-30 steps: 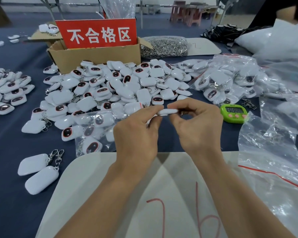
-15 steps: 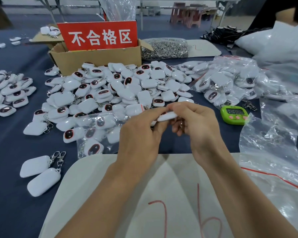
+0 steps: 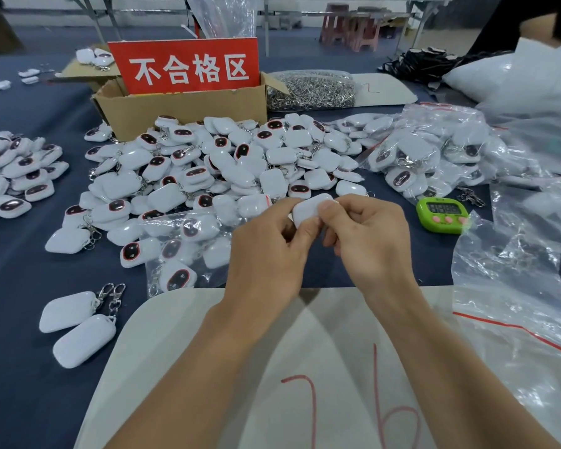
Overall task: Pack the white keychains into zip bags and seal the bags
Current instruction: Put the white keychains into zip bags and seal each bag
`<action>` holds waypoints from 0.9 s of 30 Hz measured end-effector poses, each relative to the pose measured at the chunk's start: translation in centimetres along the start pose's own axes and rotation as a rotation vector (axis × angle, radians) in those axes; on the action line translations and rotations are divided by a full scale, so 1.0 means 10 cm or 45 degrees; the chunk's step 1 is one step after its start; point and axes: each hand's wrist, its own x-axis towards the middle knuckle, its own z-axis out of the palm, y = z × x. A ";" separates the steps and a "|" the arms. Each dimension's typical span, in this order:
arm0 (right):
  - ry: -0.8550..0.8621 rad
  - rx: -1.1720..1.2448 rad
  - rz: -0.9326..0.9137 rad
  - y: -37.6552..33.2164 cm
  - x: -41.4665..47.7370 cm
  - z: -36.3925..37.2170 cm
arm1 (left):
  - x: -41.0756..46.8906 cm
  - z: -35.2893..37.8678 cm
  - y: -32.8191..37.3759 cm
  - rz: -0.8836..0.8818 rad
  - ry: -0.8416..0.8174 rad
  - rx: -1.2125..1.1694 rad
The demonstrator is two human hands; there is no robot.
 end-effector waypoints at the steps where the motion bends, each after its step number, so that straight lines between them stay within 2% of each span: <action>1: 0.016 -0.011 0.011 0.00 0.00 0.00 | 0.00 -0.02 0.02 -0.026 0.037 -0.013; 4: 0.094 -0.081 0.039 0.03 0.00 0.01 | 0.00 -0.10 0.01 0.030 0.185 0.043; 6: 0.140 -0.103 0.065 0.04 0.02 0.00 | 0.02 -0.14 -0.02 0.077 0.285 0.270; 9: 0.143 -0.082 0.103 0.07 0.04 -0.02 | 0.05 -0.15 -0.07 0.034 0.159 0.760; 11: 0.130 -0.088 0.115 0.08 0.04 -0.01 | 0.05 -0.12 -0.09 0.007 0.084 0.873; 15: 0.071 -0.059 0.114 0.08 0.01 0.03 | 0.02 -0.12 -0.05 -0.005 0.128 0.698; 19: -0.103 0.055 0.119 0.04 0.00 0.07 | -0.01 -0.12 0.00 0.059 0.073 0.406; 24: -0.313 0.190 0.071 0.06 -0.01 0.11 | -0.01 -0.13 0.02 0.122 0.053 0.225; 27: -0.617 0.110 0.025 0.05 -0.03 0.13 | -0.03 -0.14 0.03 0.146 0.077 0.080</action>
